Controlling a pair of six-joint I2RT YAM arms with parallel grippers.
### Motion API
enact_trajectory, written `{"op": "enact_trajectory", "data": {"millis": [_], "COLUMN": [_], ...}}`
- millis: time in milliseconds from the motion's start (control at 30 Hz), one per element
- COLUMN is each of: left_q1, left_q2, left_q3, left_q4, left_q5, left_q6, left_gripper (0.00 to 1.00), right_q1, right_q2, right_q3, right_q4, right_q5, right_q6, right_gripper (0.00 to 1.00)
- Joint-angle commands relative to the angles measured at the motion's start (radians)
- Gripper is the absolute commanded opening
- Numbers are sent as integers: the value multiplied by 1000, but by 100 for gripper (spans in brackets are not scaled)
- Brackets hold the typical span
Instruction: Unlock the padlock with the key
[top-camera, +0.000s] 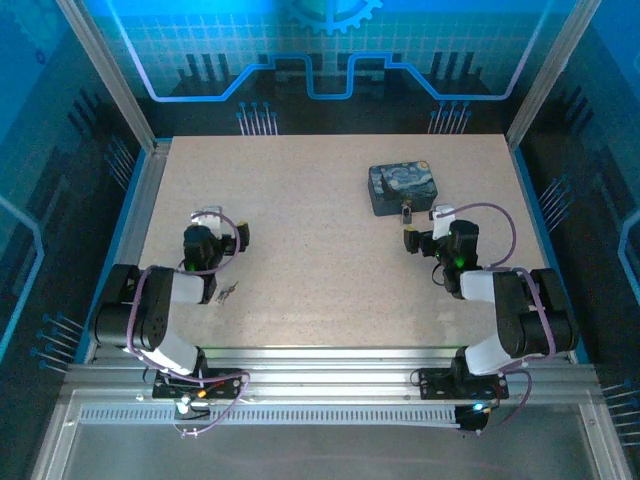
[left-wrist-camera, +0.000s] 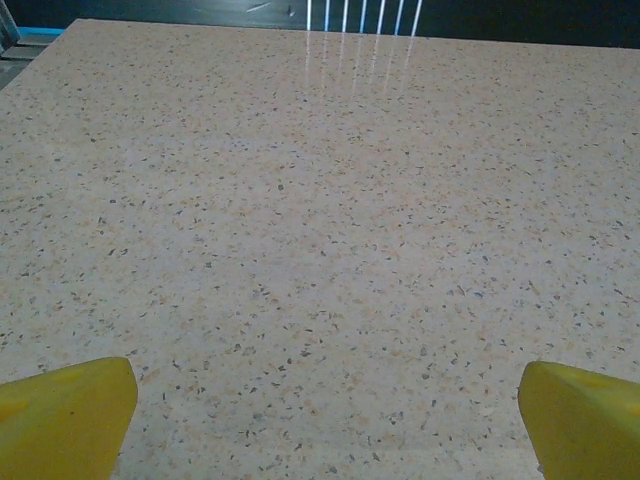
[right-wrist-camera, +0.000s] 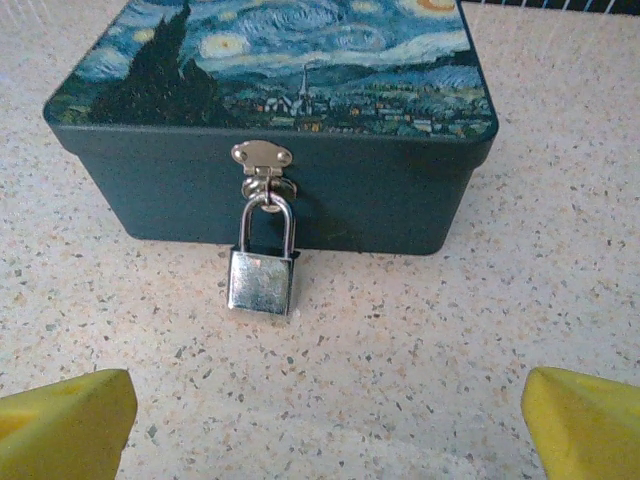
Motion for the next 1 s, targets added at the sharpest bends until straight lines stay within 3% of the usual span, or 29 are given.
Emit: {"op": "enact_trajectory", "data": {"millis": [0, 167, 300, 400, 567, 733, 967], "left_q1": [8, 9, -15, -73, -152, -171, -175], "left_q2": [-72, -116, -88, -41, -40, -74, -140], "left_q3": [88, 411, 573, 676, 732, 745, 723], "left_q4": [-160, -778, -1055, -1239, -1347, -1399, -1451], "left_q5": [-50, -262, -305, -363, -335, -279, -305], "left_q6": [-42, -197, -379, -444, -481, -480, -485], "left_gripper": [99, 99, 99, 99, 99, 99, 99], "right_q1": [-4, -15, -15, -12, -27, -76, -114], "right_q2": [-83, -24, 87, 177, 331, 429, 573], "right_q3": [151, 492, 681, 810, 998, 1081, 1176], "right_q4": [-253, -740, -857, -925, -1032, -1064, -1098], "right_q5": [50, 26, -36, -77, -36, -73, -270], "right_q6": [24, 72, 105, 98, 90, 92, 46], "right_gripper": [100, 94, 91, 91, 91, 92, 83]}}
